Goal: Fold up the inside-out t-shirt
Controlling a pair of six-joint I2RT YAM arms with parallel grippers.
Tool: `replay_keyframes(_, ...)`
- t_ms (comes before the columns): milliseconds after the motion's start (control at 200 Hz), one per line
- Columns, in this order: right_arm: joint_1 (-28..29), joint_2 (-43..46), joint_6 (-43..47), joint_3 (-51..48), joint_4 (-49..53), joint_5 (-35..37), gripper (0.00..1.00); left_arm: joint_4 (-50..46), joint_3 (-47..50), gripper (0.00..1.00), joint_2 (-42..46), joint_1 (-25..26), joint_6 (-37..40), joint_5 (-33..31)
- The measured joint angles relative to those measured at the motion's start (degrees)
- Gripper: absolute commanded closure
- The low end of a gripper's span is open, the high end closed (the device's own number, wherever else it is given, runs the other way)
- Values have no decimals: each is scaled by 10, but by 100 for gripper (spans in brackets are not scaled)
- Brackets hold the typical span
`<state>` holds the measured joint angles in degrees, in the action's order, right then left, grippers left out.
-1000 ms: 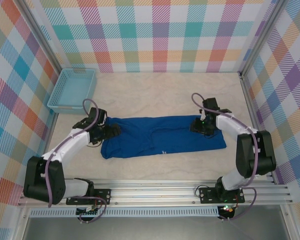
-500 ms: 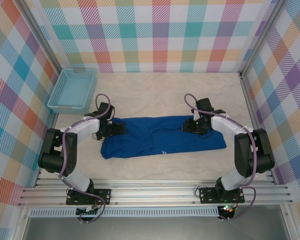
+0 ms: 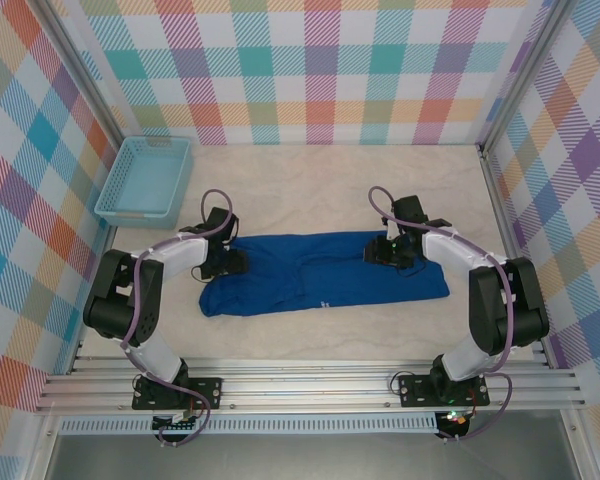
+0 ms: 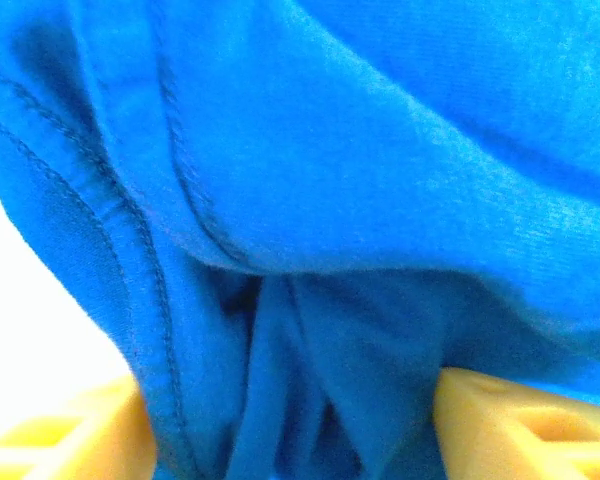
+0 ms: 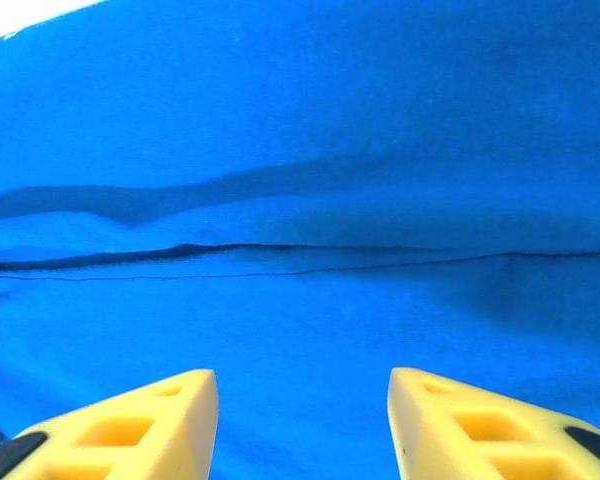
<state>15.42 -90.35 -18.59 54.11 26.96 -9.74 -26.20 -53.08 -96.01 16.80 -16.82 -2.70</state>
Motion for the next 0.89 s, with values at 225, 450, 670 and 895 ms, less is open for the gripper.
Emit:
replay_keyframes(225,0,0,-1,0,0,0,52,26,1,70,-7,0,-12,16)
replay_keyframes(450,0,0,-2,0,1,0,53,56,4,94,-8,-1,-18,41)
replay_keyframes(670,0,0,-2,3,16,3,52,56,-4,100,-10,-18,-16,71)
replay_keyframes(895,1,12,3,35,44,17,52,-36,-32,100,-3,-25,-22,31)
